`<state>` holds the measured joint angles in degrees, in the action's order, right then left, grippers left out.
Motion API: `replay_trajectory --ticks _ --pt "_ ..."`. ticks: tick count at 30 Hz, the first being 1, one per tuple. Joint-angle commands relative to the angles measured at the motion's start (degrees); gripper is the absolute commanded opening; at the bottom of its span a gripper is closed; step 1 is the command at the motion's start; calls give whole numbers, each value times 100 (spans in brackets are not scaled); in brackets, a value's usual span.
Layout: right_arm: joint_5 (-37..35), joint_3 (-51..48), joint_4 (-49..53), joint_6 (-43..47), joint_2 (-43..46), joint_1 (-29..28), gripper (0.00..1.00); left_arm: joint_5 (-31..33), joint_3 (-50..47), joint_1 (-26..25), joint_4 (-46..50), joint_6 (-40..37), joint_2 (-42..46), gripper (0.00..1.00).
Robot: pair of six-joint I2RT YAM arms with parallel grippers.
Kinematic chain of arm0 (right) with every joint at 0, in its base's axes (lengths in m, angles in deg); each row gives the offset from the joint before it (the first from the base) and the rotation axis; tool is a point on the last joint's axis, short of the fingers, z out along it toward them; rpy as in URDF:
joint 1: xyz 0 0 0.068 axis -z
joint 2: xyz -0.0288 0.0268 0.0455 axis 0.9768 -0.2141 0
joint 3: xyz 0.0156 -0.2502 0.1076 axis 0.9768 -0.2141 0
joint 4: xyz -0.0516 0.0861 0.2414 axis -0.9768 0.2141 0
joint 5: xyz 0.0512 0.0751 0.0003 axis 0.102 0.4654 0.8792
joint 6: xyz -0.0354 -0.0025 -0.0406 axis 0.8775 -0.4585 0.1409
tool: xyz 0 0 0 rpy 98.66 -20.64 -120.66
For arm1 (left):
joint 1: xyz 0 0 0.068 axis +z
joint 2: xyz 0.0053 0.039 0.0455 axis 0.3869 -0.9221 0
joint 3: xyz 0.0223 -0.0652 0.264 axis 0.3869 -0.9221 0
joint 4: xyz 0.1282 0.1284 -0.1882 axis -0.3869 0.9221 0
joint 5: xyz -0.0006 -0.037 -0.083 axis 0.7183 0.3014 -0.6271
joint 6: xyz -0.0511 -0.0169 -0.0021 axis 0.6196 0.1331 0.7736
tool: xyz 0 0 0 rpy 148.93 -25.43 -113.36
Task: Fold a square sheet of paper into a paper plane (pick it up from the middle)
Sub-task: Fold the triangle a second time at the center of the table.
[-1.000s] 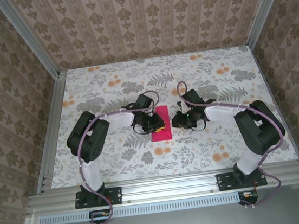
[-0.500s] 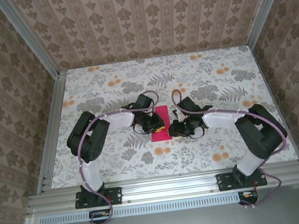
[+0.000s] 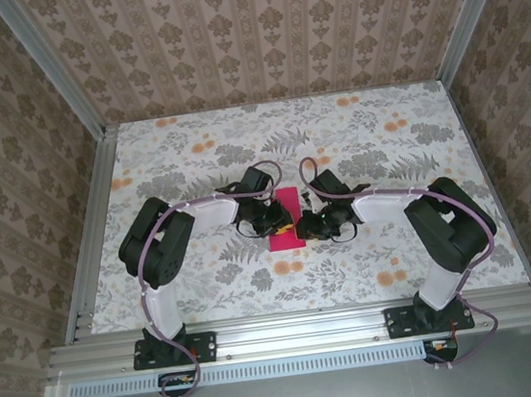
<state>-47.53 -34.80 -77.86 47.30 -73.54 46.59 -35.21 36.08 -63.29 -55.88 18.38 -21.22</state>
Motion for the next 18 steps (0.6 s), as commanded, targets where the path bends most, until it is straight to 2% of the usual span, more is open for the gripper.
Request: replay_trajectory --ticks 1,10,18 --pt "49 108 -78 -73 -115 -35 24 206 52 -25 189 79 -97 17" --pt "-49 -6 -120 -222 -192 6 11 173 85 -7 87 46 20 18" --pt "-67 -110 -139 -385 -287 142 8 19 -25 14 -407 -135 311 25"
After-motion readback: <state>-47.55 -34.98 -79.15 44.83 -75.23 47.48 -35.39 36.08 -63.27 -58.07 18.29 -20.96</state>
